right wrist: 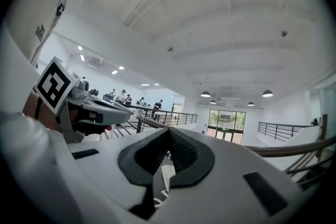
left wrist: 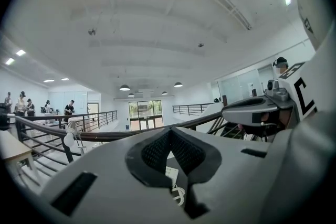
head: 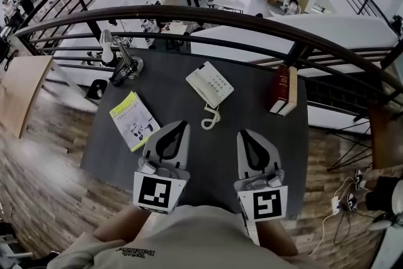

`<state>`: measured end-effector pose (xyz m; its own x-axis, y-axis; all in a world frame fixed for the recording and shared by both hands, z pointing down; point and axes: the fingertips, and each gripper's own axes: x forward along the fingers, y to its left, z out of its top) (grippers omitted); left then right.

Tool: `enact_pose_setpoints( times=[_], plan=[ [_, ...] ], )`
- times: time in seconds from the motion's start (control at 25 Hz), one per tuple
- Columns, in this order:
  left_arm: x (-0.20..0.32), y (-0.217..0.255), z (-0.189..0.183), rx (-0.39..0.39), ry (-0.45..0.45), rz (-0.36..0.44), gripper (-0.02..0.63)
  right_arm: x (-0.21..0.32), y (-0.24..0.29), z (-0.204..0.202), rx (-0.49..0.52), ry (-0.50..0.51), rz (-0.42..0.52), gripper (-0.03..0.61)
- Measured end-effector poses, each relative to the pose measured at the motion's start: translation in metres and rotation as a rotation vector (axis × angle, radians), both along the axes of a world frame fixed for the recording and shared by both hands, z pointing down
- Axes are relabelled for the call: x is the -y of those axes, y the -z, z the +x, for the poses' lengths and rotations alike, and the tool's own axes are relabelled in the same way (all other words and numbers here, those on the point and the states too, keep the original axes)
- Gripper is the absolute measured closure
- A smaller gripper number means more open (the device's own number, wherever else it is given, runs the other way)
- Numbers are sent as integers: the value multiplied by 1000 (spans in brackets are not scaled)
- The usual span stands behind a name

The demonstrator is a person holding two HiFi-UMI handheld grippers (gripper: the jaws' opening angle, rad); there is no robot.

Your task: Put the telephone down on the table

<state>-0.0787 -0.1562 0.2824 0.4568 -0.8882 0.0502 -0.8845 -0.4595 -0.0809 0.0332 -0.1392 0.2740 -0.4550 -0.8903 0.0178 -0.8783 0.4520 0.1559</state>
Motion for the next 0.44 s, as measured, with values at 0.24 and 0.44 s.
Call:
enact_pose_setpoints(
  times=[0.24,0.44],
  plan=[
    [-1,0,-5,-1,-9,-2,609,-1,-6,-1,9,-13,-26,577],
    [-7,1,-13,0,-4,2,609,-4,-12,-7,-10,7,-38,577]
  ],
)
